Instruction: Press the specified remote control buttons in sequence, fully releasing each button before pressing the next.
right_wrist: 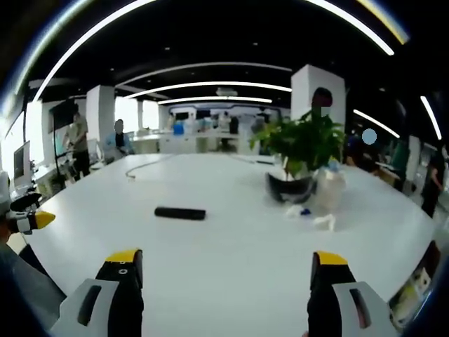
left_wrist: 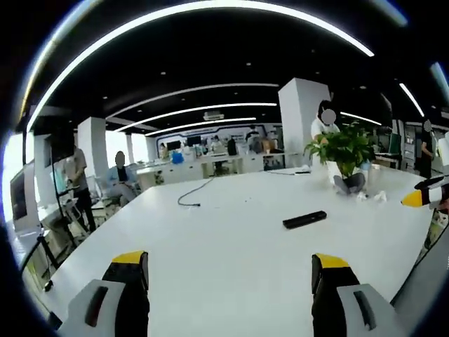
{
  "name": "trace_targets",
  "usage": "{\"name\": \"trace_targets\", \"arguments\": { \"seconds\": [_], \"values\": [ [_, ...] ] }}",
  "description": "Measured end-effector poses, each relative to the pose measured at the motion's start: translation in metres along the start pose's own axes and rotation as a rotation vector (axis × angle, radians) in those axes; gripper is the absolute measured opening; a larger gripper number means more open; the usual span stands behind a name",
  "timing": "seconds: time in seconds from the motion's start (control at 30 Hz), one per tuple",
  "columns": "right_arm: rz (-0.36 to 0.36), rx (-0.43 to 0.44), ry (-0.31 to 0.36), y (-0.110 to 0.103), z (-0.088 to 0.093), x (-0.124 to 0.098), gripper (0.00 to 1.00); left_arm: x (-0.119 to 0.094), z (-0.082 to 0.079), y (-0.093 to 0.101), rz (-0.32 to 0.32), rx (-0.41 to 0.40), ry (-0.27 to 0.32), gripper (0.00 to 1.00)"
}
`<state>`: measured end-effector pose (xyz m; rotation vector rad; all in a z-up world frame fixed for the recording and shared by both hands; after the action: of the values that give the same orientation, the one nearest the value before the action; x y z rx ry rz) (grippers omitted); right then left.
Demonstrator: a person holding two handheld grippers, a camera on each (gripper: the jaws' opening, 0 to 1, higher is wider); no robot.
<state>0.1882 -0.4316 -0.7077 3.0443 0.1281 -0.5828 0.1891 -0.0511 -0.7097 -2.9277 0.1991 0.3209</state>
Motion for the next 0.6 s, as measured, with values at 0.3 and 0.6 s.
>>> {"name": "trace_targets", "arguments": {
  "seconds": [0.3,0.6],
  "values": [
    [0.002,0.004,0.008,0.001,-0.0006,-0.0009,0.98,-0.0014,0.0038,0.005,0.025,-0.042,-0.067,1.0],
    [0.005,0.013,0.006,0.0024,-0.0001,-0.0012,0.96,-0.0047,0.0009,0.0053,0.027,-0.064,-0.051,1.0]
  ]
}}
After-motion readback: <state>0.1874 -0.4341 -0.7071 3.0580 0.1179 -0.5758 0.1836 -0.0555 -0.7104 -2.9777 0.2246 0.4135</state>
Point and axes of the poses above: the point that each gripper's makers call its tool centre point, and the gripper's own axes: x roughly forward along the fingers, y roughly to its right, z roughly out of its underside, the point moved 6 cm from there along -x, roughly backward along the fingers, and after that the axes turned 2 degrees about y, right-handed, at the moved point
